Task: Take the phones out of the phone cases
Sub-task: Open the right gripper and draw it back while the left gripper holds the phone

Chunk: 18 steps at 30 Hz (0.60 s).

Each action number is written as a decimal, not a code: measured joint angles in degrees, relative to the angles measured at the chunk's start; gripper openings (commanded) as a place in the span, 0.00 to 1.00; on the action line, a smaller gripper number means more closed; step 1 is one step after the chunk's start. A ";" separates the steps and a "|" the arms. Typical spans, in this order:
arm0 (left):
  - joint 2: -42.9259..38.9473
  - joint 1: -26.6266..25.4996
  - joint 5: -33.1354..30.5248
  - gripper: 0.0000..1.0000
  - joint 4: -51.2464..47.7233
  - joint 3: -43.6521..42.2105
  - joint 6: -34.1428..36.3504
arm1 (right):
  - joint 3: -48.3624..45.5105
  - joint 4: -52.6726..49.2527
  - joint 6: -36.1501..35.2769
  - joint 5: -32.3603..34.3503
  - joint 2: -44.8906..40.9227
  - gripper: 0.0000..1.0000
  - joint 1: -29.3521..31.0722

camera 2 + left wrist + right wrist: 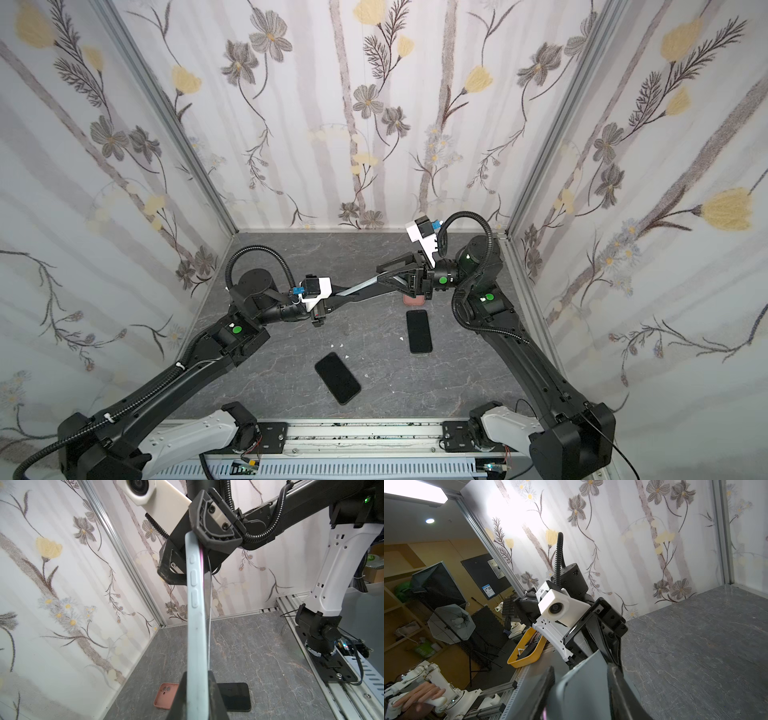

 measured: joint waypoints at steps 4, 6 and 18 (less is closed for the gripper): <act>0.02 0.00 -1.03 0.00 0.00 0.00 1.49 | 0.00 -0.57 1.53 2.05 -0.17 0.68 -0.07; 0.02 -0.02 -1.97 0.00 0.15 0.00 2.03 | 0.00 -1.22 2.21 3.06 -0.68 0.79 -0.33; -1.73 0.15 -5.77 0.00 4.04 -3.39 -1.66 | -8.33 6.64 3.10 22.40 -9.31 0.95 -9.25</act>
